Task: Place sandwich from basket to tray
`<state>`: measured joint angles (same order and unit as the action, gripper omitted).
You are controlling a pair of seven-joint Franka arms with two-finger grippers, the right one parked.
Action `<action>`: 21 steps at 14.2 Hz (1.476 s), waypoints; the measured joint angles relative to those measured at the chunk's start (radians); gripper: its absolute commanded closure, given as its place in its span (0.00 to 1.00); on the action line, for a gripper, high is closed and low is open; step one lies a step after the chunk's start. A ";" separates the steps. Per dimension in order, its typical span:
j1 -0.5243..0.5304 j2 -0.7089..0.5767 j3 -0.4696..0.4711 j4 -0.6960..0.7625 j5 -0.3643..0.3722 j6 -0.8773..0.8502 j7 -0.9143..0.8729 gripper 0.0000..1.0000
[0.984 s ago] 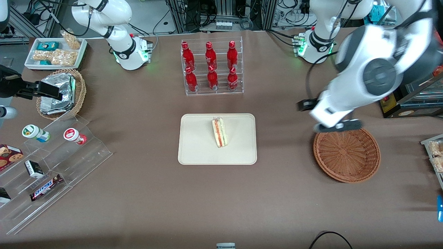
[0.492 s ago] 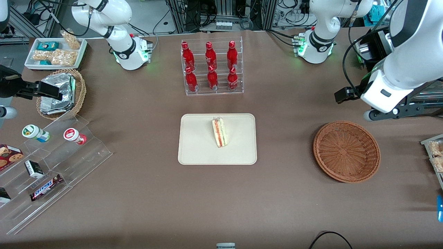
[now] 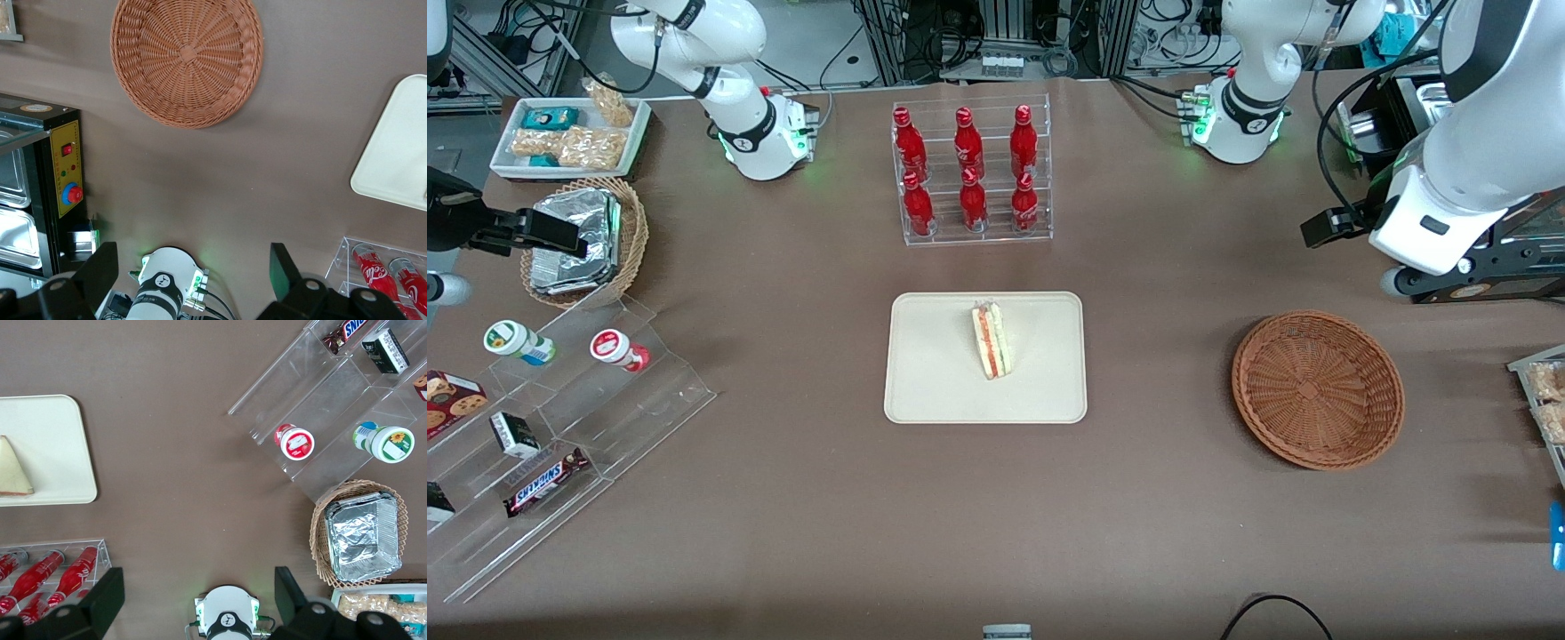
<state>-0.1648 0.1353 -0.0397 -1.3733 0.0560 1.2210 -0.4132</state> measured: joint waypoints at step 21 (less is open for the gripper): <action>0.236 -0.090 -0.099 -0.063 -0.142 0.060 0.156 0.00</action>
<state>0.0708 0.0453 -0.1390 -1.4367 -0.0864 1.2806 -0.2572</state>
